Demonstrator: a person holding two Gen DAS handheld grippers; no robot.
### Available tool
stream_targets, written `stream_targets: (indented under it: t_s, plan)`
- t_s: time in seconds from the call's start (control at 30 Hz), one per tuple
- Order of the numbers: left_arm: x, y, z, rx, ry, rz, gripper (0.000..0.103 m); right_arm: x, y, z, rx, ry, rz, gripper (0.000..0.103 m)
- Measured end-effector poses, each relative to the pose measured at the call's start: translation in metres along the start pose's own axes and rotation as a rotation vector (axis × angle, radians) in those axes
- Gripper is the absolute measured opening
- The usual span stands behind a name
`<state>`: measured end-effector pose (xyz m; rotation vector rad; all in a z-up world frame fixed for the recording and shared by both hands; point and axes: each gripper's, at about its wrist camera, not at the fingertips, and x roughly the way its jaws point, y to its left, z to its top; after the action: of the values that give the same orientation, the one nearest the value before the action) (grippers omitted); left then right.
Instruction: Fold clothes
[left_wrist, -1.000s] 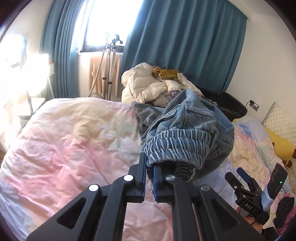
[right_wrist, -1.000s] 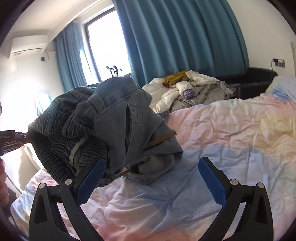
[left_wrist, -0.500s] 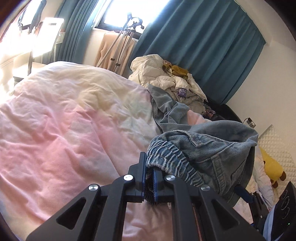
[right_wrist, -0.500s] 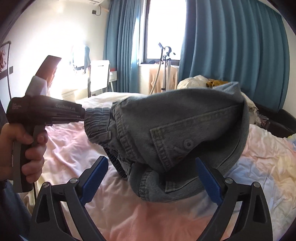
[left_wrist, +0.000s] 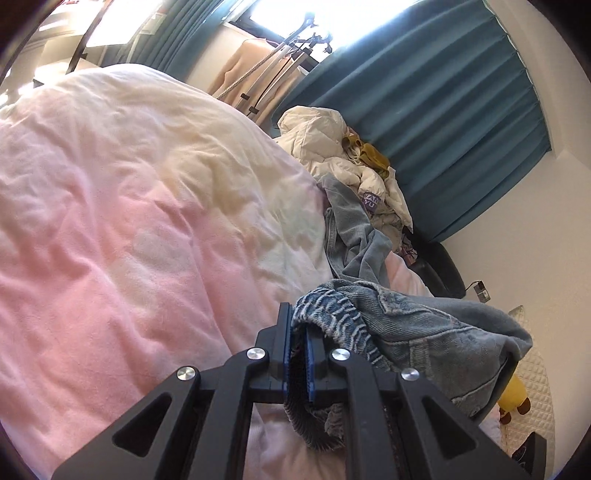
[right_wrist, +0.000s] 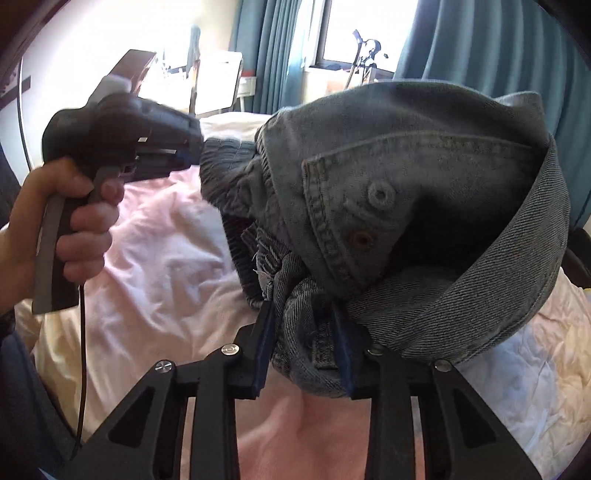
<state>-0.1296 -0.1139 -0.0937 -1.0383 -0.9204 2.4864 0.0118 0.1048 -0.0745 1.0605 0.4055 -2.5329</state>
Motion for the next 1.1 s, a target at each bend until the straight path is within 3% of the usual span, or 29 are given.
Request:
stream_targets:
  t_s: [0.1,0.23,0.47,0.67,0.73,0.8,0.9,0.97,1.1]
  plan:
    - [0.009,0.011,0.002,-0.047,0.01,-0.015,0.006,0.016,-0.003,-0.019,0.011,0.133,0.031,0.018]
    - [0.013,0.019,0.001,-0.074,0.017,-0.013,0.006,0.032,-0.02,-0.038,0.088,0.242,0.076,0.016]
    - [0.004,0.017,-0.003,-0.098,0.013,-0.024,0.006,0.012,-0.019,-0.03,0.103,0.154,0.126,0.018]
    - [-0.002,0.016,-0.009,-0.134,0.039,0.049,0.019,-0.021,-0.015,-0.022,0.09,0.026,0.137,0.021]
    - [-0.002,0.017,-0.011,-0.152,0.046,0.111,0.024,-0.032,-0.013,-0.019,0.08,-0.028,0.154,0.026]
    - [-0.002,0.019,-0.012,-0.15,0.051,0.16,0.027,-0.036,-0.009,-0.016,0.063,-0.06,0.183,0.044]
    - [-0.002,0.019,-0.013,-0.133,0.051,0.206,0.031,-0.031,0.004,-0.008,0.029,-0.08,0.194,0.06]
    - [-0.003,0.018,-0.014,-0.116,0.048,0.224,0.031,-0.024,0.01,-0.003,0.004,-0.084,0.155,0.066]
    - [-0.003,0.014,-0.014,-0.097,0.042,0.232,0.032,-0.014,0.024,0.007,-0.033,-0.098,0.092,0.067]
